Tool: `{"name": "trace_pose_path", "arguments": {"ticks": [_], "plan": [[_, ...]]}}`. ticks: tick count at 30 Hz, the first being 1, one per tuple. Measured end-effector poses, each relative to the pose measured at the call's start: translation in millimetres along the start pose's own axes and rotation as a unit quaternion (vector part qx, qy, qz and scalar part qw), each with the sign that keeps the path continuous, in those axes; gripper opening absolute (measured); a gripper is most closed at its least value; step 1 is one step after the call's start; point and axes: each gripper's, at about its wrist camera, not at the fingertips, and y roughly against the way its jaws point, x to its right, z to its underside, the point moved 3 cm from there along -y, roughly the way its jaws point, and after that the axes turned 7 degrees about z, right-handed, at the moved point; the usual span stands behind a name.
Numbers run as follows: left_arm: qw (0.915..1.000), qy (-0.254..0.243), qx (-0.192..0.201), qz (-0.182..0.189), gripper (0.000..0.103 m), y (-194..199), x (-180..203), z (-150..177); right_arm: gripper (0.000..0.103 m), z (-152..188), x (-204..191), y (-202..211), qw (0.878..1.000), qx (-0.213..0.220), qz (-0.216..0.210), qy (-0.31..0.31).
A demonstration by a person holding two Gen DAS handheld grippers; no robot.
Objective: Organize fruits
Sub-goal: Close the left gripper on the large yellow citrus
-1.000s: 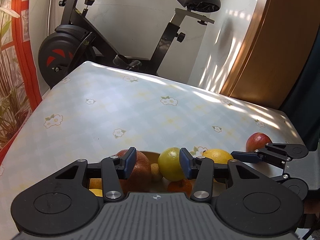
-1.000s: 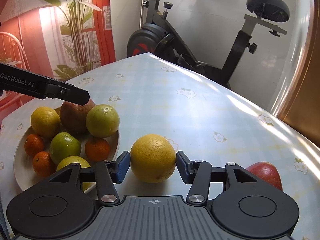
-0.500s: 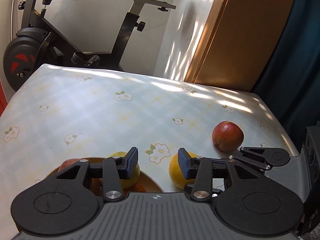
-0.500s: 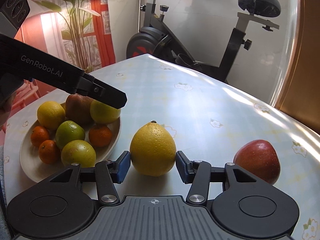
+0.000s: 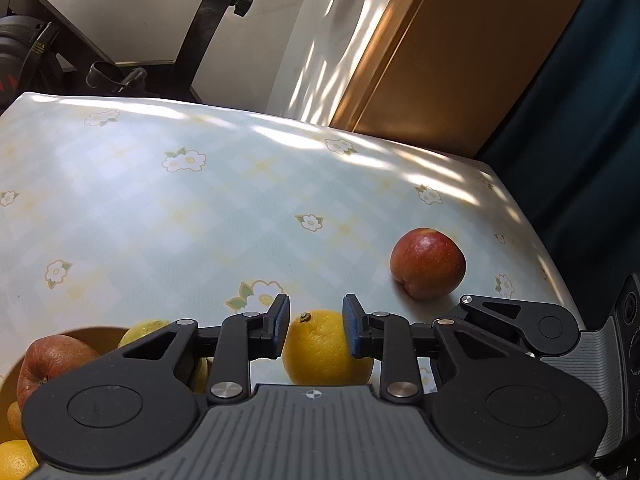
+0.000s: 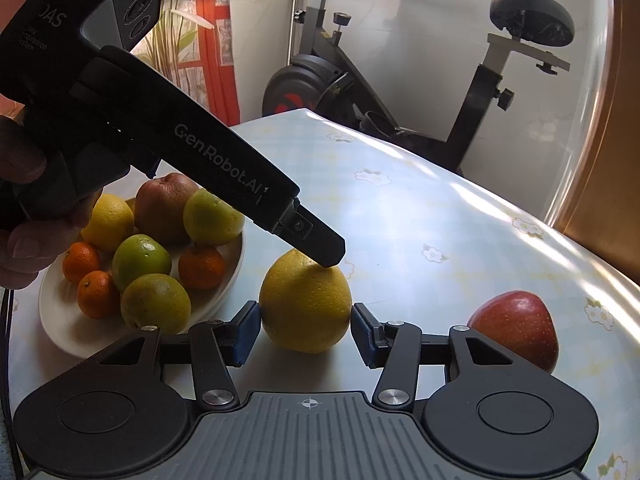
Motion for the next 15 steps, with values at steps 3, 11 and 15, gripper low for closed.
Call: {"name": "trace_pose_path", "arguments": {"ticks": [3, 11, 15], "plan": [[0.9999, 0.010, 0.001, 0.004, 0.030, 0, -3, 1, 0.049, 2, 2, 2, 1.000, 0.000, 0.001, -0.001], [0.9994, 0.026, 0.007, 0.020, 0.030, 6, -6, 8, 0.048, 13, 23, 11, 0.999, -0.003, 0.027, -0.046], [0.9990, 0.030, 0.008, 0.033, 0.030, 8, -6, 14, 0.046, 21, 23, 8, 0.998, -0.012, 0.020, -0.057]]}}
